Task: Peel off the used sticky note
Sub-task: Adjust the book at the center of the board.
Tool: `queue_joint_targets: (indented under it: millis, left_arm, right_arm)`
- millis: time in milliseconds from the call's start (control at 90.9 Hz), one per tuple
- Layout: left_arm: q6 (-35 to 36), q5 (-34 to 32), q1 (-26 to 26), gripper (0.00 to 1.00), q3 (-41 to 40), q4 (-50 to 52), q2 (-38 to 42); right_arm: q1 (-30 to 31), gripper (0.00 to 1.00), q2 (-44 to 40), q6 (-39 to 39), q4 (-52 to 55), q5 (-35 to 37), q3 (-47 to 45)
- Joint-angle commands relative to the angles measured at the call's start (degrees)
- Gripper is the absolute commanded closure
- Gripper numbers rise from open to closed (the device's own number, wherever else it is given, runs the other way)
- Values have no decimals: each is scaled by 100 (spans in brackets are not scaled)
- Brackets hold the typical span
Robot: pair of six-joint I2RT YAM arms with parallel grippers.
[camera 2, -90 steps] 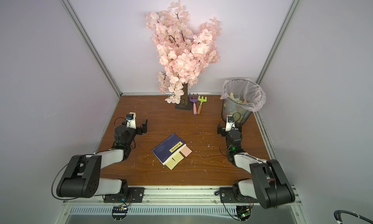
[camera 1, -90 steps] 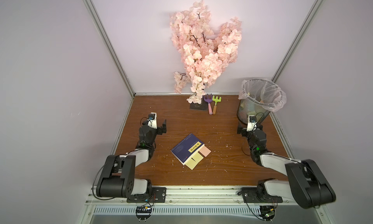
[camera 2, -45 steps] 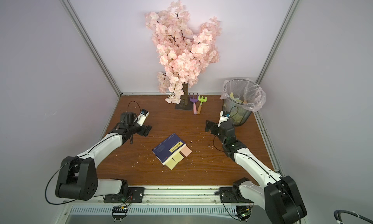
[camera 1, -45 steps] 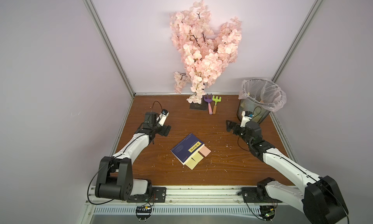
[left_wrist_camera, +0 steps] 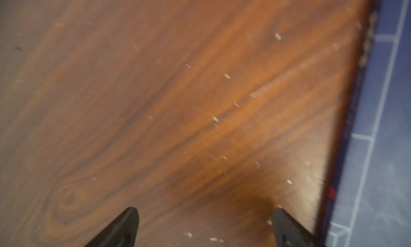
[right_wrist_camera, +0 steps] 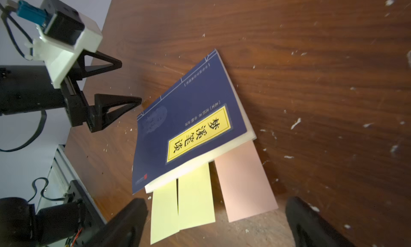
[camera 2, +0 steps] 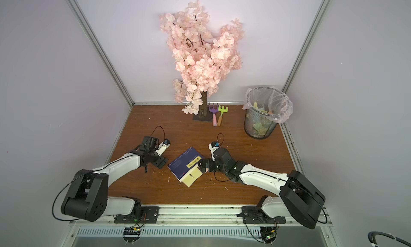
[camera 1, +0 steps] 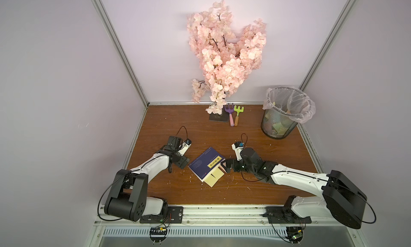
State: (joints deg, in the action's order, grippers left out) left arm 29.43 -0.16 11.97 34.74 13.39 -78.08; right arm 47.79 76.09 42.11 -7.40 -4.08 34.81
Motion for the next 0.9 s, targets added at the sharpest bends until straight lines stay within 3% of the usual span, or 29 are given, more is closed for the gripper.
queue_joint_targets:
  millis: [0, 209, 462, 892]
  left_arm:
    - [122, -318, 248, 6, -131, 247, -52]
    - [269, -522, 786, 5, -180, 475, -73]
    - [373, -63, 1478, 4, -194, 1110, 187]
    - [-103, 903, 2335, 4, 207, 1142, 33]
  right_arm:
    - [20, 1, -75, 146, -240, -161, 225]
    - [14, 1, -360, 201, -295, -91, 53]
    - [3, 1, -670, 413, -232, 187, -200]
    - [-216, 1, -664, 764, -331, 118, -326]
